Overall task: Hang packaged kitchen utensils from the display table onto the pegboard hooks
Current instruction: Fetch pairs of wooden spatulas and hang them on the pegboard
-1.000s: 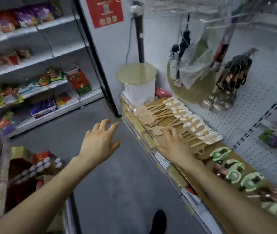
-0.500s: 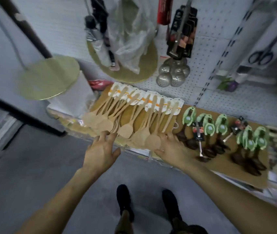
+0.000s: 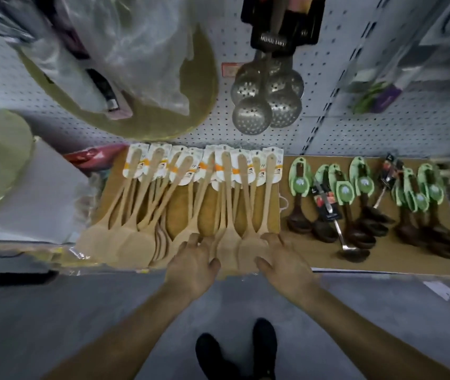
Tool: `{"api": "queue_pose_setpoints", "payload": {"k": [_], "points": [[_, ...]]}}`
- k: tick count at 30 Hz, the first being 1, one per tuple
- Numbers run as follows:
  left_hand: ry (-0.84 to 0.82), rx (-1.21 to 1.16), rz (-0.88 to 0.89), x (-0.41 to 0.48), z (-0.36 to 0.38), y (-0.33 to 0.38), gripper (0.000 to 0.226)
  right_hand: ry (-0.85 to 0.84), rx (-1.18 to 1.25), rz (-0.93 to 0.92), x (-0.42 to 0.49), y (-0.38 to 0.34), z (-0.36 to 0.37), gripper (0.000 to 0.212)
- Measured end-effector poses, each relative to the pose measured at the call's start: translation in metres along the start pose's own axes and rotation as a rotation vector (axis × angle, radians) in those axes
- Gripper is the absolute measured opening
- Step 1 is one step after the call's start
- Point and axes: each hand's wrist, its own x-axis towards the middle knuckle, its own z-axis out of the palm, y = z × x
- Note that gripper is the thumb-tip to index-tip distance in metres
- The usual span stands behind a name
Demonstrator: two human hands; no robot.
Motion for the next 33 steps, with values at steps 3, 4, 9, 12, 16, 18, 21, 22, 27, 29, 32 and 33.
{"api": "queue_pose_setpoints", "payload": {"k": [3,4,9,12,16,18,21,22,27,29,32,33], "points": [[0.027,-0.057,0.001,0.051,0.005,0.006,0.045,0.048,0.060,0.010,0.051,-0.005,0.012,0.043],[0.046,-0.075,0.013,0.066,0.004,0.011,0.044,0.066,0.092,0.027,0.067,-0.008,0.015,0.037],[0.137,-0.128,0.059,0.132,0.002,0.028,0.037,0.196,0.116,0.018,0.129,-0.019,0.029,0.043],[0.152,-0.084,0.058,0.160,0.003,0.033,0.043,0.242,0.085,0.023,0.152,-0.018,0.033,0.046],[0.149,-0.054,0.049,0.181,0.004,0.036,0.051,0.263,0.067,0.016,0.173,-0.012,0.036,0.048],[0.152,-0.063,0.042,0.187,0.007,0.036,0.053,0.275,0.048,0.005,0.179,-0.009,0.036,0.051],[0.162,-0.092,0.047,0.193,0.012,0.038,0.058,0.301,0.052,-0.003,0.184,-0.009,0.037,0.050],[0.162,-0.097,0.047,0.194,0.013,0.039,0.059,0.308,0.071,-0.002,0.185,-0.009,0.037,0.050],[0.217,-0.139,0.023,0.199,0.013,0.024,0.060,0.288,0.196,-0.006,0.182,-0.005,0.031,0.062],[0.202,-0.233,0.017,0.199,0.011,0.013,0.064,0.267,0.264,-0.005,0.180,0.000,0.030,0.066],[0.147,-0.425,0.044,0.194,0.006,0.001,0.075,0.248,0.463,0.017,0.176,0.008,0.024,0.062],[0.122,-0.502,0.053,0.190,0.005,-0.002,0.077,0.247,0.544,0.021,0.172,0.011,0.023,0.062]]}}
